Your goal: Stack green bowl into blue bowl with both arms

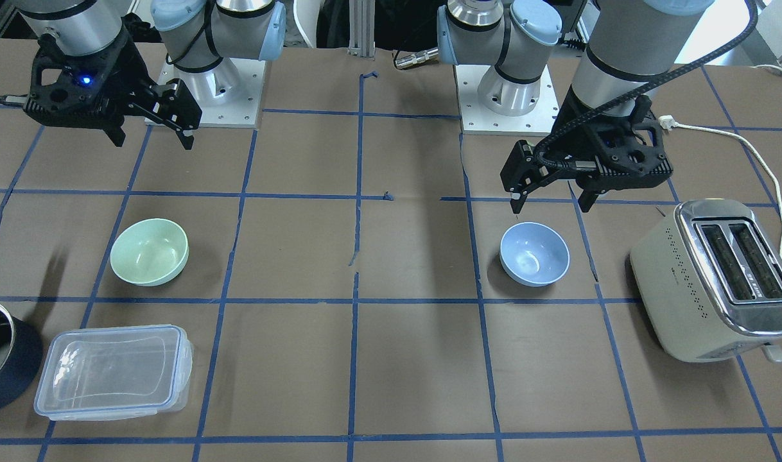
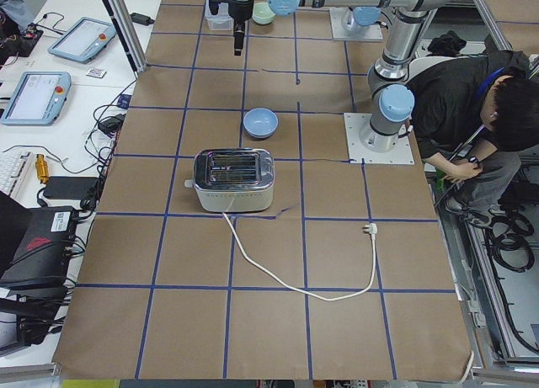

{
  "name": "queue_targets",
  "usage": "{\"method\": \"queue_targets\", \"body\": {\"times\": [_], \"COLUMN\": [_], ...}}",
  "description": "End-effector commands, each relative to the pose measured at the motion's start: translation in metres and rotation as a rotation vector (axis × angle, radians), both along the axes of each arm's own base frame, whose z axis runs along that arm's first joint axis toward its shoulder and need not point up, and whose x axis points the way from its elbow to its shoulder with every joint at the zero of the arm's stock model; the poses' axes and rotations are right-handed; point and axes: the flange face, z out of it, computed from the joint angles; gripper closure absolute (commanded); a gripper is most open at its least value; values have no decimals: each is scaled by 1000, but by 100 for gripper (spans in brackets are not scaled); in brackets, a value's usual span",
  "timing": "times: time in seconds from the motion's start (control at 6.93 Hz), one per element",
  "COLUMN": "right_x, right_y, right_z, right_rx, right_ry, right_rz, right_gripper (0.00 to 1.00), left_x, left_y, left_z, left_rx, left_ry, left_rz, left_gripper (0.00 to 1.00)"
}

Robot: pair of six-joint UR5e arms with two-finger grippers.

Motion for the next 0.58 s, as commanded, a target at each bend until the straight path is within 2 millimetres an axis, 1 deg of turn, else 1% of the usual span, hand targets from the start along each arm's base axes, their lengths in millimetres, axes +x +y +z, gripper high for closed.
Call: {"method": "queue_targets", "body": {"times": [0.0,0.14,0.43], "right_x": [-2,-4,-3], "right_y": [0,1,1], "right_z": [1,0,0], "right_rx": [0,4,2], "right_ry": [21,42,29], "right_rz": [2,3,1], "right_gripper": [0,0,0], "left_x": [-1,-1,-1], "left_y": [1,1,2], "left_z": [0,0,0], "left_rx": [2,3,8], "left_ry": [3,1,1], "left_rz": [-1,-1,-1], "left_gripper": [0,0,0]}}
